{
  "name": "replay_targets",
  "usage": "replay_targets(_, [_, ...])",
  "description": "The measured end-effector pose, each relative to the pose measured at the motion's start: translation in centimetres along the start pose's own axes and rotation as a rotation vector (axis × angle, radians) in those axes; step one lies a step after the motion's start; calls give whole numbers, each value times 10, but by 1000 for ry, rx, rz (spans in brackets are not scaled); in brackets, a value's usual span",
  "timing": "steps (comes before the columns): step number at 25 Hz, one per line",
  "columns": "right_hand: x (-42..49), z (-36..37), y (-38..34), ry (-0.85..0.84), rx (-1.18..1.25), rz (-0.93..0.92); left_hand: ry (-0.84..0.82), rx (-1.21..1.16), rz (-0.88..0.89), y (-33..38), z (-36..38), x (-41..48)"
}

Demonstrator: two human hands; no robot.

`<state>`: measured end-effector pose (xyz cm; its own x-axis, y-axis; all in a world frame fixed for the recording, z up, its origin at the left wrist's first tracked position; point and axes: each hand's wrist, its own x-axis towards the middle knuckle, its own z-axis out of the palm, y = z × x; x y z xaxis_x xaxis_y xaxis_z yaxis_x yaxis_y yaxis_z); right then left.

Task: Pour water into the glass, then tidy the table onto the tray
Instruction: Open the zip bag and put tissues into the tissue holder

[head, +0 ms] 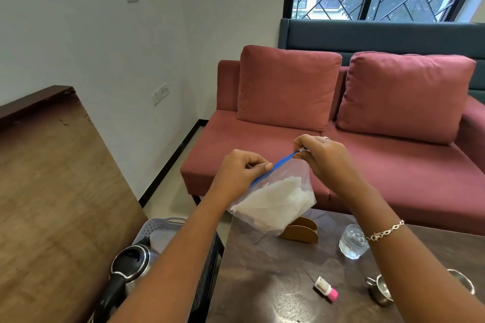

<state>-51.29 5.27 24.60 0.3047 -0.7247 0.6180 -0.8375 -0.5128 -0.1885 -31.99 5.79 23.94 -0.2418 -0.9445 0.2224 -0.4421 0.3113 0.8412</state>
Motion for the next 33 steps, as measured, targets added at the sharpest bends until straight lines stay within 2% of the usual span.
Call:
replay_targets(6, [1,0,-5,5,-1,-9,-41,-97,-116,-2,-4,0])
replay_targets(15, [2,4,-13,17,48,53,-96,-101,-127,3,-3,0])
replay_targets(20, [-4,6,-23,143,250,326,86,-86,-178,3,4,-2])
replay_targets(25, [-15,23,-48,-79,832,727,181,35,-120,7,11,-4])
replay_targets(29, [-12,31,-58,-45,989,858,219,149,-56,8,16,-9])
replay_targets(33, [-16,33,-62,-32,1049,897,231,204,-40,5,17,-15])
